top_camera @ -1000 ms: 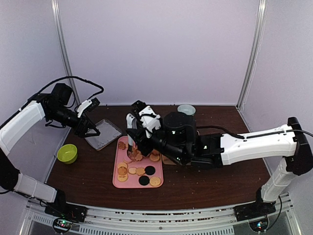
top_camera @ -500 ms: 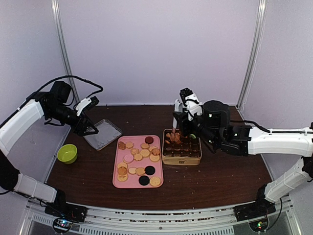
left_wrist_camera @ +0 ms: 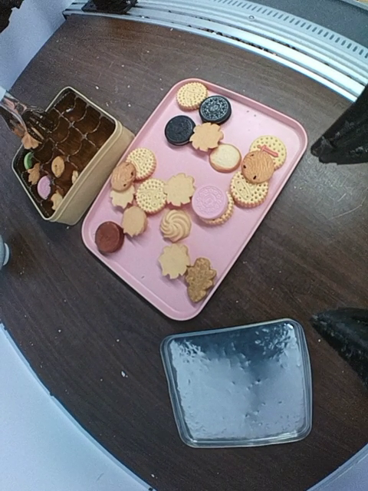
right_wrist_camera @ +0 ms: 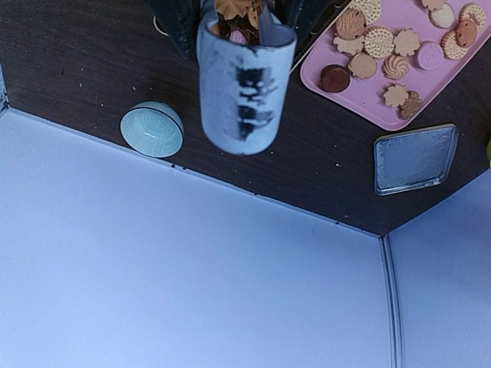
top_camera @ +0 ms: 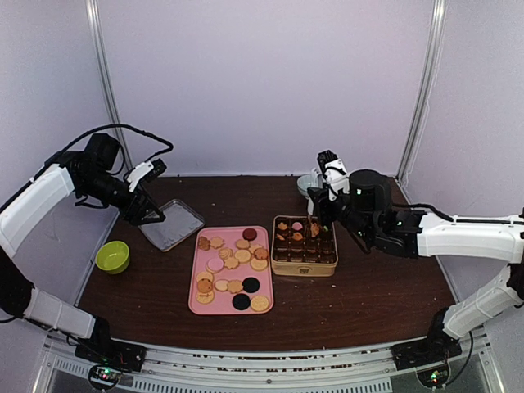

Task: Pack the cookies
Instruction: Place the fake cookies in the empty pocket of the box.

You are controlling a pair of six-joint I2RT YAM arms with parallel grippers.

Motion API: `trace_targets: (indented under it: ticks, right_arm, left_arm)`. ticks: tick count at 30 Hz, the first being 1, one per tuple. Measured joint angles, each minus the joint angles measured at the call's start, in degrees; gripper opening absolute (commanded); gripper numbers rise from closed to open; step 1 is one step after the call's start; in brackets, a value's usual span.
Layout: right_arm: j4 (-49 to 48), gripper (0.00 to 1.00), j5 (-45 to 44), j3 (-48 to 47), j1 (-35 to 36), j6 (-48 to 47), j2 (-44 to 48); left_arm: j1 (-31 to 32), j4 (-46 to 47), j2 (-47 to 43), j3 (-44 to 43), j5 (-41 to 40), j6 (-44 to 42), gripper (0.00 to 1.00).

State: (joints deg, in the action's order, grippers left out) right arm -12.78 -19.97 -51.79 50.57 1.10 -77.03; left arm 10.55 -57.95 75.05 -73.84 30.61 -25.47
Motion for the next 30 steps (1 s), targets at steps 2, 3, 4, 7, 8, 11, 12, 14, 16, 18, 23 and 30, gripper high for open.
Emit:
trace_targets:
  ticks: [2, 3, 4, 7, 8, 11, 12, 14, 16, 18, 23, 30]
  right_arm:
    - [-0.44, 0.20, 0.07, 0.00, -0.57, 0.31, -0.13]
    - [-0.66, 0.20, 0.17, 0.02, -0.76, 0.35, -0.17]
    - [-0.90, 0.21, 0.24, 0.02, -0.98, 0.42, -0.26]
    - [-1.75, 0.23, 0.57, 0.02, -1.51, 0.61, -0.90]
    - [-2.03, 0.24, 0.70, 0.02, -1.70, 0.66, -1.27]
    - [-2.14, 0.27, 1.09, 0.02, -2.08, 0.74, -2.45]
    - [-2.19, 0.28, 1.14, 0.02, -2.21, 0.76, -2.84]
    - [-2.43, 0.30, 1.31, 0.02, -2.47, 0.81, -3.54]
    - [-3.28, 0.32, 1.55, 0.02, -2.71, 0.79, -4.00]
    - [-3.50, 0.34, 1.73, 0.02, -2.89, 0.81, -4.02]
    - [-3.78, 0.38, 2.01, 0.02, -3.04, 0.83, -4.15]
    - [-4.28, 0.39, 2.38, 0.83, -3.08, 0.83, -3.50]
  left_arm:
    - [0.00, -0.02, 0.20, -0.04, 0.00, 0.00, 0.67]
    - [0.00, -0.02, 0.31, -0.09, 0.00, 0.00, 0.67]
    - [0.00, -0.02, 0.46, -0.11, 0.00, 0.00, 0.67]
    - [0.00, -0.02, 0.74, -0.11, 0.00, 0.00, 0.67]
    - [0.00, -0.02, 0.79, -0.11, 0.00, 0.00, 0.67]
    - [0.00, -0.02, 0.79, -0.11, 0.02, 0.00, 0.67]
    - [0.00, -0.02, 0.79, -0.11, 0.00, 0.00, 0.67]
    - [0.00, -0.02, 0.79, -0.11, 0.00, 0.00, 0.67]
    - [0.00, -0.02, 0.79, -0.11, 0.00, -0.02, 0.67]
    - [0.00, -0.02, 0.79, -0.11, 0.00, -0.11, 0.67]
    - [0.00, -0.02, 0.79, -0.11, 0.00, -0.20, 0.67]
    - [0.00, -0.02, 0.79, -0.11, 0.04, -0.42, 0.67]
